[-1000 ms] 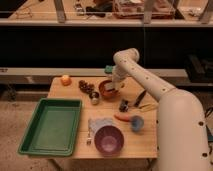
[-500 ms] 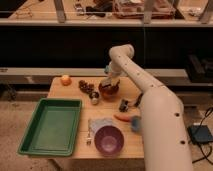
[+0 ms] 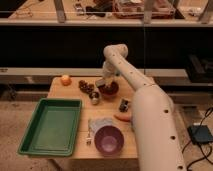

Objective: Wipe red bowl with eraser

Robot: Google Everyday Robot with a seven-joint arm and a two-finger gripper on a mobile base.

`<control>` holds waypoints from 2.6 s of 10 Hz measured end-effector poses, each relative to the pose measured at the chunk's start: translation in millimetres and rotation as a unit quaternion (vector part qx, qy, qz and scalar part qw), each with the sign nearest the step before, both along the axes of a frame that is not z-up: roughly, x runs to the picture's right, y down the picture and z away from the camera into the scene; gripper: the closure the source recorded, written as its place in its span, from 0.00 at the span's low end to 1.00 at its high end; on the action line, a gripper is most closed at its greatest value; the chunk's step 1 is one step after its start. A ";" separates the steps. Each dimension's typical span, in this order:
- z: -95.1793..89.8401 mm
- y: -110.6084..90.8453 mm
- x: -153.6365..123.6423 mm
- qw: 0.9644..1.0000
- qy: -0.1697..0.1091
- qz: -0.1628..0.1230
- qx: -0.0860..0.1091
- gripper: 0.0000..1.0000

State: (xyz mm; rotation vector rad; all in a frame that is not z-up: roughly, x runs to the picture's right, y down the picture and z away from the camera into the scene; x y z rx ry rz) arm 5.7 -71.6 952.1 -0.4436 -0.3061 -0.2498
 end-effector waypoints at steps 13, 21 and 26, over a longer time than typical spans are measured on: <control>1.6 -5.4 73.8 0.999 0.043 0.026 0.014 1.00; -11.0 27.2 10.2 0.999 0.002 -0.041 0.005 1.00; -20.8 40.7 74.1 0.999 0.027 -0.024 0.008 1.00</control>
